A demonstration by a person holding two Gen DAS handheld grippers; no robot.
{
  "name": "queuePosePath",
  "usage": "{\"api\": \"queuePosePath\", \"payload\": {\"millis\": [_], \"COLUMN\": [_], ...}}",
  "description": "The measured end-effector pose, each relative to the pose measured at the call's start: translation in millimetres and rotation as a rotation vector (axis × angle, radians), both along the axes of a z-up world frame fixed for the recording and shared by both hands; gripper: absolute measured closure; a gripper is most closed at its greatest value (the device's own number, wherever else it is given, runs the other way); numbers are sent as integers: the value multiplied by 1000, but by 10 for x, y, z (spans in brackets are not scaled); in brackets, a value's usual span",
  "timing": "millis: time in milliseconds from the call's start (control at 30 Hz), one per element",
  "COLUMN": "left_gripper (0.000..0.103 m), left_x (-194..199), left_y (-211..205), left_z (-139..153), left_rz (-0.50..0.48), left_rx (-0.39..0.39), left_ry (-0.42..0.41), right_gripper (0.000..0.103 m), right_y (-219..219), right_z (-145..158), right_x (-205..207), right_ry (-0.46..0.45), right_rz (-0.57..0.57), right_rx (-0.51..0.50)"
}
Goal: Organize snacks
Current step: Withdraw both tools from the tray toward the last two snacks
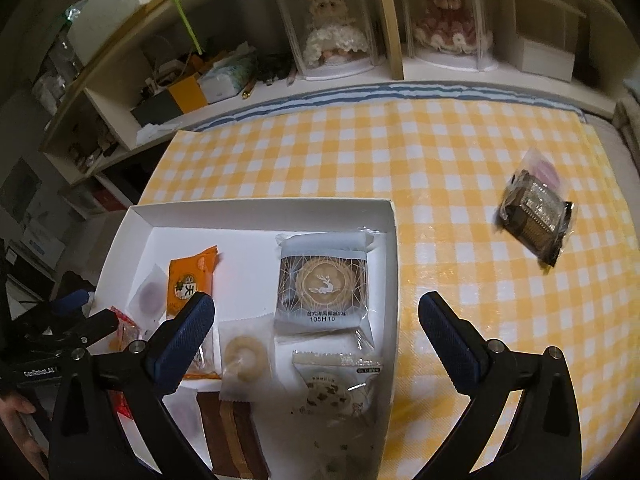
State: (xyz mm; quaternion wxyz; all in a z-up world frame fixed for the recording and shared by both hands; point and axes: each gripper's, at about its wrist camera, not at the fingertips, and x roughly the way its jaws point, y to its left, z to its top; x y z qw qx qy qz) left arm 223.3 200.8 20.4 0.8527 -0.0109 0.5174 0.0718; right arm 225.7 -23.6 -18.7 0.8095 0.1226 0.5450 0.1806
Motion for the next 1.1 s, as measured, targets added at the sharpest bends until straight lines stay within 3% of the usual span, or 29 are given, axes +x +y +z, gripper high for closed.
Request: {"api": "queuePosePath", "payload": {"millis": [633, 1100], "left_gripper": [0, 0], "left_x": [-418, -421], "left_y": [-409, -998], "left_z": [641, 720], "left_rz": [-58, -119], "left_rx": [-17, -48], "left_ry": [-107, -193], "right_gripper": [0, 0], "right_y": [-280, -1098], "right_z": [528, 891], "right_x": [-290, -357], "right_ry": [-84, -184], "right_rz": [12, -64], "right_rx": [-14, -35]}}
